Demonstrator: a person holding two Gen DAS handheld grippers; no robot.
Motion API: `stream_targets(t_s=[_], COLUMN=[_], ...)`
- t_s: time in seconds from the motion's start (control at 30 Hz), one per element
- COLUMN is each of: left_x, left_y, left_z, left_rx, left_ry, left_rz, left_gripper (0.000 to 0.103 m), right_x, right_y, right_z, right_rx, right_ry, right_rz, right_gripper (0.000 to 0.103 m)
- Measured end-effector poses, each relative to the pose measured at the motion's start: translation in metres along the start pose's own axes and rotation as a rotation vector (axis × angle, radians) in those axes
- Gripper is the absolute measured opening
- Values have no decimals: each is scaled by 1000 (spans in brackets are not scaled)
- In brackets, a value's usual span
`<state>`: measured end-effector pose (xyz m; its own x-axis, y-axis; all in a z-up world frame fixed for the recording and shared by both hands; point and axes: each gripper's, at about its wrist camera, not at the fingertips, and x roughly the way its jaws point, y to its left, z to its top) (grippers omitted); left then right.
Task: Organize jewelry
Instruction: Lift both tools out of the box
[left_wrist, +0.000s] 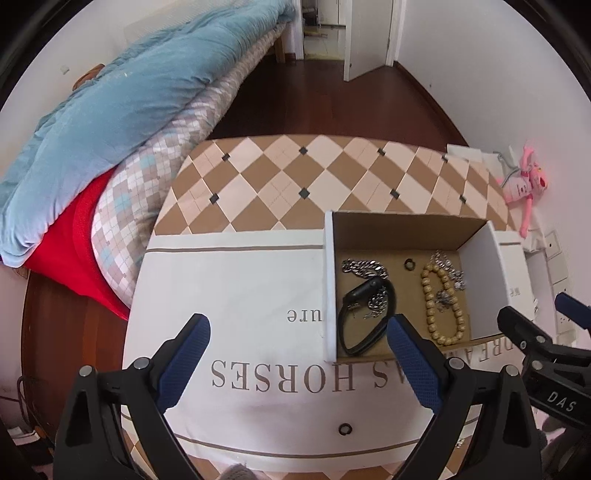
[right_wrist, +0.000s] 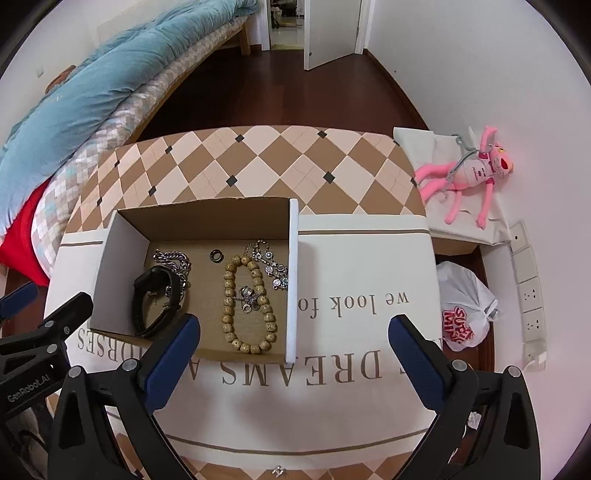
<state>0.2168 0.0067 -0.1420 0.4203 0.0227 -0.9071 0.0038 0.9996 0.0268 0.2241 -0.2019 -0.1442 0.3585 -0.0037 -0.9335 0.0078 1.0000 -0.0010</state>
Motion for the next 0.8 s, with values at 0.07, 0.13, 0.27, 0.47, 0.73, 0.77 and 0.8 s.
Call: stream_targets(t_s=[0.07,0.13,0.27,0.47,0.73,0.77,0.8], left_x=[-8,-20,-46,-81,-123,-126,-131], left_y=[0,-1,-3,-7,-6,-6,-6], left_z=[-1,-3,-10,-20,-29,-30,-32], left_rx=[-5,-9,-15,-5,-1,-1,-4], left_ry=[-11,-31,-76,-132,-192,-197,-207], left_rz=[-4,-4,-14,-17,-22,-19,-12], left_gripper=[98,98,98,98,98,98,98], right_x=[-10,-22,-46,-85,-134,-140,-145], right_y=[-1,-3,-7,-11,-15,-15,-15], right_z=[-3,-8,-15,-27,-41,-43,-45], right_rx=[4,13,28,38,50,48,47], right_ry=[-21,-47,-92,-158,-241,-252,-264], right_rz=[-6,-12,-17,-18,-6,-10,-12], right_gripper=[103,103,103,103,103,103,103])
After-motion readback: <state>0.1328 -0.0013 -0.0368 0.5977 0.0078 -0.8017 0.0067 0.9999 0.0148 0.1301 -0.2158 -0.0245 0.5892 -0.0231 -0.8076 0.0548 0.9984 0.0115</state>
